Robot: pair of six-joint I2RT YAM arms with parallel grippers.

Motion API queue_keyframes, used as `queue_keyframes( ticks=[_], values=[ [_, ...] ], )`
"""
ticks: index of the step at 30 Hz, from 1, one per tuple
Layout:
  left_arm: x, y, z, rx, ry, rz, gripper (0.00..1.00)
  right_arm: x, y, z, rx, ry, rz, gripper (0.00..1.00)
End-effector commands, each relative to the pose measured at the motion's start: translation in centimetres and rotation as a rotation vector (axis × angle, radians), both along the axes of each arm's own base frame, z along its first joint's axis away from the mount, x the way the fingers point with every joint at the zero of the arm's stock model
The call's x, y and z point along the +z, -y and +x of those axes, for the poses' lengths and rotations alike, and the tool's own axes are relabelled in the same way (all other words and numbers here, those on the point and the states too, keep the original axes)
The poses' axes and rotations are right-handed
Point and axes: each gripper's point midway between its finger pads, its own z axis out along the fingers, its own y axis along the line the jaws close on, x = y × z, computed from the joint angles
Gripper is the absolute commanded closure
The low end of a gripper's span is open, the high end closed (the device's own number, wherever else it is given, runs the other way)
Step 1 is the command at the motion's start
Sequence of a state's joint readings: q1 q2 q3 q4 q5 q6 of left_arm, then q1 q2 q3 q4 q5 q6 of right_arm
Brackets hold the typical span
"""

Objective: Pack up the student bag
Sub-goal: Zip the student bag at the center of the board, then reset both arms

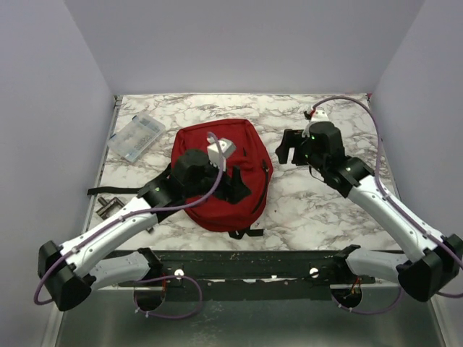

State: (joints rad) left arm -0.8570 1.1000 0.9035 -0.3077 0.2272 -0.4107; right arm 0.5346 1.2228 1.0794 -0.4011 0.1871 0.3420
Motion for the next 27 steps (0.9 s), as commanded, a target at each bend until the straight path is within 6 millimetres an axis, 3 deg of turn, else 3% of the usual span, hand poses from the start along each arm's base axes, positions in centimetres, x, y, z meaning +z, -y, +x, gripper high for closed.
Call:
queue_keyframes(
  ticks=[1, 5, 8, 13, 18, 23, 27],
  values=[
    [8.0, -3.1, 1.9, 0.114, 0.133, -0.149, 0.24, 2.4, 1.2, -3.0, 0.031, 0.036, 0.029, 0.14],
    [13.1, -7.1, 3.2, 0.275, 0.281, -0.201, 0.08, 6.2, 3.1, -4.5, 0.000, 0.134, 0.044, 0.07],
    [16.8, -10.4, 3.4, 0.405, 0.396, -0.240, 0.04, 8.9, 4.8, -5.6, -0.043, 0.207, 0.057, 0.03],
    [20.6, -15.3, 3.2, 0.597, 0.536, -0.297, 0.02, 13.3, 7.4, -7.6, -0.101, 0.322, 0.073, 0.00],
    [22.3, -18.5, 2.9, 0.733, 0.598, -0.327, 0.02, 16.7, 9.4, -9.3, -0.152, 0.423, 0.108, 0.00],
    [22.9, -20.2, 2.4, 0.791, 0.625, -0.349, 0.01, 19.7, 10.3, -10.9, -0.152, 0.509, 0.160, 0.00],
    [23.5, -20.4, 1.9, 0.780, 0.635, -0.358, 0.02, 21.3, 10.5, -12.7, -0.117, 0.582, 0.227, 0.00]
  ],
)
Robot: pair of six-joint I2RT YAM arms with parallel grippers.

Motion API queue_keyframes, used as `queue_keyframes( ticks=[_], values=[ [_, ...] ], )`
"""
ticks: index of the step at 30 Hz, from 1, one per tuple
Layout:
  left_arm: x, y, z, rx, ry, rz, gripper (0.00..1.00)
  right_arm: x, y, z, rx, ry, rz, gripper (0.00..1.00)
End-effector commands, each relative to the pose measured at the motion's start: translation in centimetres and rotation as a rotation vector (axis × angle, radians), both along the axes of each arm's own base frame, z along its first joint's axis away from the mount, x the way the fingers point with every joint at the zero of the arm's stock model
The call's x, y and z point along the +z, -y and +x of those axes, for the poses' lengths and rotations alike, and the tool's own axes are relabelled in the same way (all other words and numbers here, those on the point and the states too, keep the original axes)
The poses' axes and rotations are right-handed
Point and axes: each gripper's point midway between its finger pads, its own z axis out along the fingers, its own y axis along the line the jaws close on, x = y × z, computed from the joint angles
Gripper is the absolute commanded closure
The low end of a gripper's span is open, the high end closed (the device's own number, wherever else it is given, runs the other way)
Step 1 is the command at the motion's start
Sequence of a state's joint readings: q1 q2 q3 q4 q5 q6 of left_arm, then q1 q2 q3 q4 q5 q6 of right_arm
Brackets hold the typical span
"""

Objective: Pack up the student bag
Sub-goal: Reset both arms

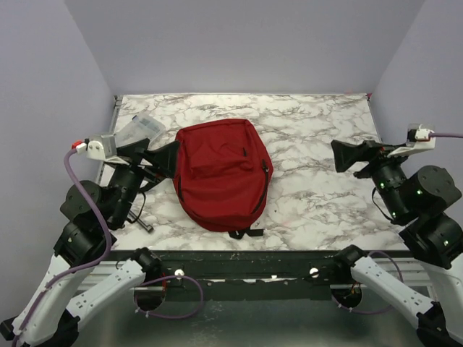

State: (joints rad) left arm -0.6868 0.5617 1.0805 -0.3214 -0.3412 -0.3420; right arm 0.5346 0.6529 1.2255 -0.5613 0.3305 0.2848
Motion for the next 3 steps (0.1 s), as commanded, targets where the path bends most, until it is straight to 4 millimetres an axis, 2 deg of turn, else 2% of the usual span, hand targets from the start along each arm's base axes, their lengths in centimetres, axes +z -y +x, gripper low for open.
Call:
queue_keyframes(
  ticks=[1, 3],
  values=[
    [0.66, -1.64, -0.19, 0.065, 0.020, -0.015, 0.02, 1.65, 1.18, -1.60, -0.010, 0.071, 0.034, 0.00],
    [0.36, -1.83, -0.13, 0.076, 0.016, -0.027, 0.01, 1.75, 1.11, -1.71, -0.002, 0.067, 0.021, 0.00]
  ],
)
